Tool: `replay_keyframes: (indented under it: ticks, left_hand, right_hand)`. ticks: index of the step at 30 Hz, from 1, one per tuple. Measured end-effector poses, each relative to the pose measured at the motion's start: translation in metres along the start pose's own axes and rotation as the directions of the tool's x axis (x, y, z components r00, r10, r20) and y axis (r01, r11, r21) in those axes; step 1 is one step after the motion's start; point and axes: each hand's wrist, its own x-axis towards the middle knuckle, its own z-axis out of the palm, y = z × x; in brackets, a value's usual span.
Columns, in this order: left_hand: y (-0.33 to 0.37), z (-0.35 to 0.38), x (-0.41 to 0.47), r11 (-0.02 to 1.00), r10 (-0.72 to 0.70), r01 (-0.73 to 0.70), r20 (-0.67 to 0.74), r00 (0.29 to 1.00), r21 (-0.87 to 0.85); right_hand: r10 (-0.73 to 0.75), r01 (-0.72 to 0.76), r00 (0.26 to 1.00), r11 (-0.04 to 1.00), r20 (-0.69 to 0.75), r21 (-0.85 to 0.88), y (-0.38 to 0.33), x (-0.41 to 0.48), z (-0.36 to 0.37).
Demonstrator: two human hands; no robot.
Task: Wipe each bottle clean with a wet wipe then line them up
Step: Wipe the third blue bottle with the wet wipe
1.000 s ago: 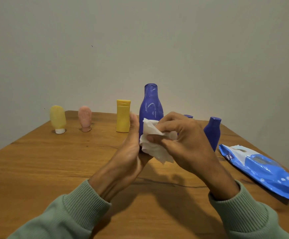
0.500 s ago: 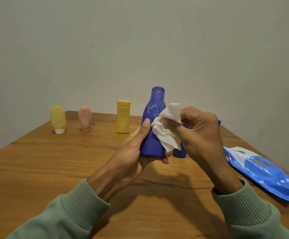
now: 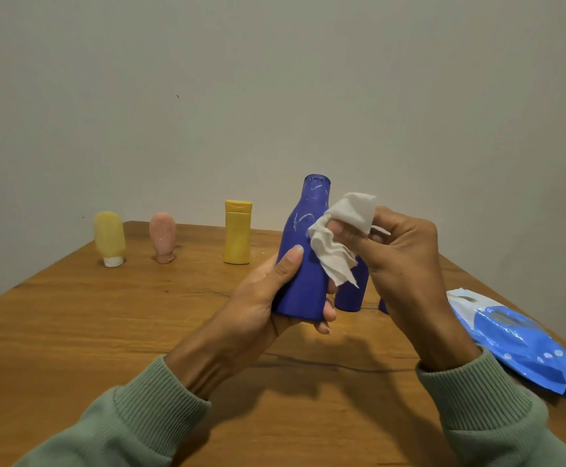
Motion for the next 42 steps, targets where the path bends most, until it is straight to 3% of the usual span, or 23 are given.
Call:
replay_keyframes:
  ticks: [2, 6, 12, 17, 23, 27, 33, 39, 42]
  left_hand:
    - [0.001, 0.0, -0.001, 0.998, 0.017, -0.017, -0.007, 1.0, 0.054]
    - [0.003, -0.001, -0.002, 0.991, 0.038, -0.035, -0.023, 0.999, 0.129]
    - [0.0, 0.0, -0.002, 0.946, 0.091, -0.08, -0.021, 0.996, 0.313]
    - [0.001, 0.0, -0.003, 0.927, 0.125, -0.105, -0.035, 0.992, 0.36]
    - [0.0, 0.002, -0.002, 0.904, 0.13, -0.109, -0.024, 0.991, 0.413]
    - [0.0, 0.001, -0.004, 0.901, 0.133, -0.108, -0.031, 0.991, 0.419]
    - [-0.004, 0.0, 0.0, 0.861, 0.131, -0.089, -0.049, 0.99, 0.5]
    - [-0.006, -0.001, -0.002, 0.849, 0.134, -0.082, -0.062, 0.989, 0.522]
    - [-0.008, 0.001, -0.002, 0.827, 0.139, -0.088, -0.05, 0.989, 0.555]
  right_hand:
    - [-0.012, 0.012, 1.0, 1.0, 0.022, -0.005, 0.0, 0.0, -0.001]
    - [-0.011, 0.032, 0.981, 0.994, 0.196, -0.103, -0.001, -0.001, -0.003]
    - [-0.161, 0.159, 0.987, 0.972, 0.001, -0.172, 0.005, -0.001, 0.001]
    - [-0.212, 0.255, 0.96, 0.931, 0.183, -0.26, 0.005, -0.002, 0.001]
    - [-0.35, 0.328, 0.936, 0.89, -0.015, -0.315, 0.01, -0.003, 0.008]
    - [-0.34, 0.362, 0.932, 0.867, 0.125, -0.343, 0.013, -0.004, 0.009]
    - [-0.388, 0.345, 0.922, 0.846, -0.024, -0.406, 0.011, -0.004, 0.01]
    - [-0.397, 0.435, 0.898, 0.75, 0.188, -0.498, 0.011, -0.011, 0.013]
    - [-0.407, 0.41, 0.906, 0.766, 0.121, -0.495, 0.009, -0.007, 0.009]
